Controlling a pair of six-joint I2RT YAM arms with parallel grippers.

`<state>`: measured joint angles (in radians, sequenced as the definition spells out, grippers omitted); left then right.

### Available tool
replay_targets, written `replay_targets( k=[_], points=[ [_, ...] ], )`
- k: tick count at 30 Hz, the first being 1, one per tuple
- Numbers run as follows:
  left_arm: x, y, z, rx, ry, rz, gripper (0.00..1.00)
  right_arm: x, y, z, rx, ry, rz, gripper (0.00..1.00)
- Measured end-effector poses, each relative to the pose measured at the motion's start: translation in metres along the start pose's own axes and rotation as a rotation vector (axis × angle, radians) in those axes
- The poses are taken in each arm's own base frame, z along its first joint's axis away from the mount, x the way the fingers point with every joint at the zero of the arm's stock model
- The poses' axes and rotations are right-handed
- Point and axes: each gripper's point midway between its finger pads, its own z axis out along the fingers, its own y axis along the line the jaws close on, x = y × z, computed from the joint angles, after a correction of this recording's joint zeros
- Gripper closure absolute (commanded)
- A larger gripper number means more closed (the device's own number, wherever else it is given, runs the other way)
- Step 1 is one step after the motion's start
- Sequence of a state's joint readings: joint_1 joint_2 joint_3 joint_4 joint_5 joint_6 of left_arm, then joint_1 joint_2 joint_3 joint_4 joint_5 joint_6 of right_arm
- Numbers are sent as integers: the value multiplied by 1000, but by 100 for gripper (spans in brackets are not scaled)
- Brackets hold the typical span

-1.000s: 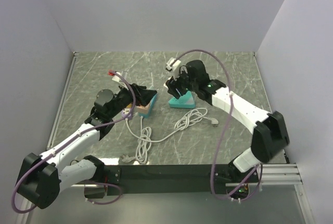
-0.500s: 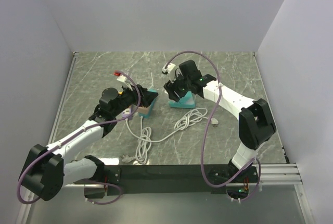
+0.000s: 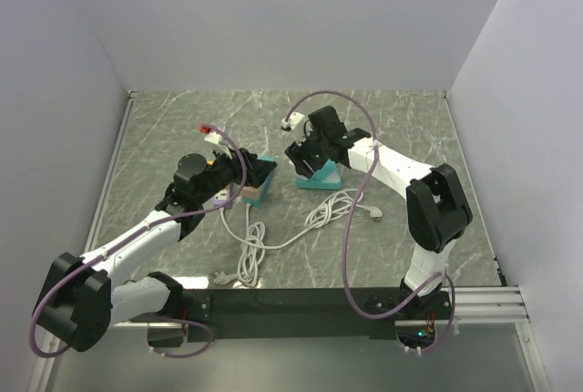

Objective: Insert the plug

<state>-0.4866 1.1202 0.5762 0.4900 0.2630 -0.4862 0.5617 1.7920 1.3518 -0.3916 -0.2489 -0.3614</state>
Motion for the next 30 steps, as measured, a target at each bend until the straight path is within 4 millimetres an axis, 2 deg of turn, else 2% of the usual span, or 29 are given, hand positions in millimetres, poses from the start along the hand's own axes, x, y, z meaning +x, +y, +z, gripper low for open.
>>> replay_targets(
  k=[30],
  points=[
    [0,1,0,-1,0,15,20,9,-14,8,22,40,12,100]
  ],
)
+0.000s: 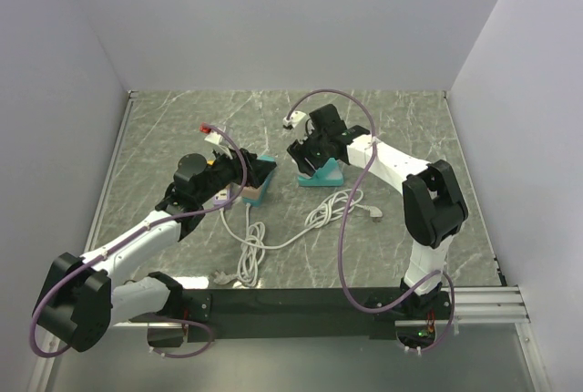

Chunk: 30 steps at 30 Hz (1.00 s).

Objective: Insert the plug

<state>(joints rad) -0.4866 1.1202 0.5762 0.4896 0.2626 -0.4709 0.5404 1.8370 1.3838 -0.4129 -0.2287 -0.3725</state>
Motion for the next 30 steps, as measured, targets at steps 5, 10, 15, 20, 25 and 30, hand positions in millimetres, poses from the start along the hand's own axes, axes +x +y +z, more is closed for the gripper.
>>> replay_targets(
  k=[5,10,15,20,25,30],
  points=[
    [1,1,0,-1,3,5,21,0,-1,0,3,3,1,100],
    [1,1,0,-1,3,6,21,2,-1,0,7,9,2,100],
    [1,1,0,-1,3,7,21,3,-4,0,26,17,1,100],
    [1,1,0,-1,4,13,21,2,-3,3,41,23,-9,100],
    [1,1,0,-2,4,17,21,1,-2,4,42,20,-12,100],
    [1,2,-1,-6,4,27,21,0,-2,5,42,15,-6,100]
  ],
)
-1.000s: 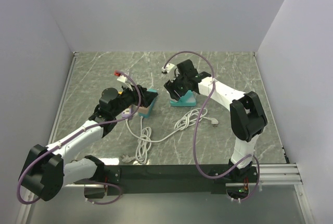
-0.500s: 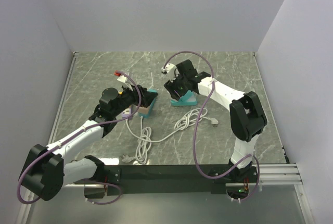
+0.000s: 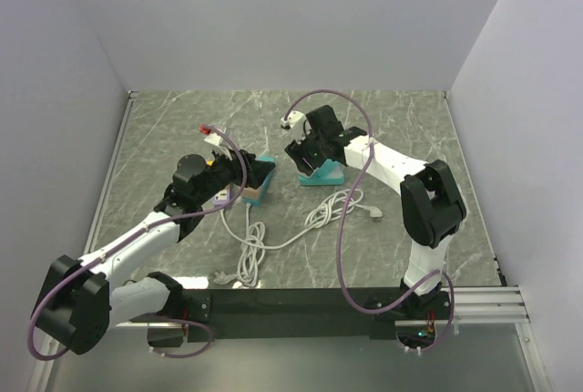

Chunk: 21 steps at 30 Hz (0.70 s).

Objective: Insert the plug

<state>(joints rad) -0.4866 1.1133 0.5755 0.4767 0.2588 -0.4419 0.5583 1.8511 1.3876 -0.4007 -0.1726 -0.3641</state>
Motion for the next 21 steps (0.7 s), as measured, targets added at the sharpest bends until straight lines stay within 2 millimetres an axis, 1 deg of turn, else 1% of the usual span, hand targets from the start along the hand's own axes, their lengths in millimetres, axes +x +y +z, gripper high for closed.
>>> replay_targets(
  k=[6,14,21],
  points=[
    [0,2,-6,-13,-7,12,21,-1,2,2,5,-38,18,100],
    [-1,5,-6,-27,-9,11,21,4,5,-2,23,-87,57,100],
    [1,7,-9,-32,-9,10,21,6,4,-3,37,-94,97,100]
  ],
)
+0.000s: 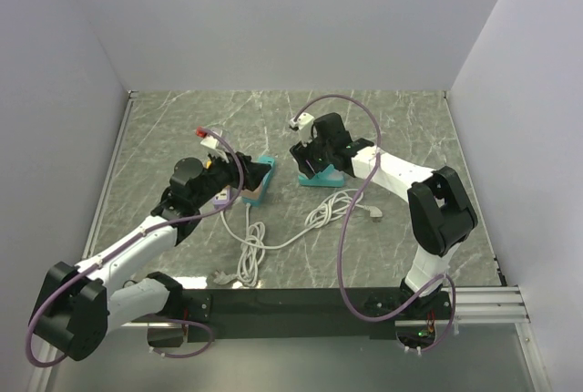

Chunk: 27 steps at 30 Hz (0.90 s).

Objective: Insert the plug

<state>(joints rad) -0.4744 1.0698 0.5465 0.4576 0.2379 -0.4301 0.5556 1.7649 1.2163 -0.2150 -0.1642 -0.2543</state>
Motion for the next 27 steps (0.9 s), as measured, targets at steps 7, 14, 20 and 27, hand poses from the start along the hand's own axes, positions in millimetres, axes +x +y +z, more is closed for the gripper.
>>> replay_targets(
  k=[7,14,20,27],
  points=[
    [-2,0,-3,-3,-5,1,21,1,0,0,5,5,15,100],
    [-1,2,-3,-6,0,3,22,12,2,2,5,19,35,100],
    [5,5,-3,-14,21,10,22,14,3,1,18,9,48,100],
    [3,2,-4,-1,17,17,22,15,3,2,29,15,56,100]
  ],
)
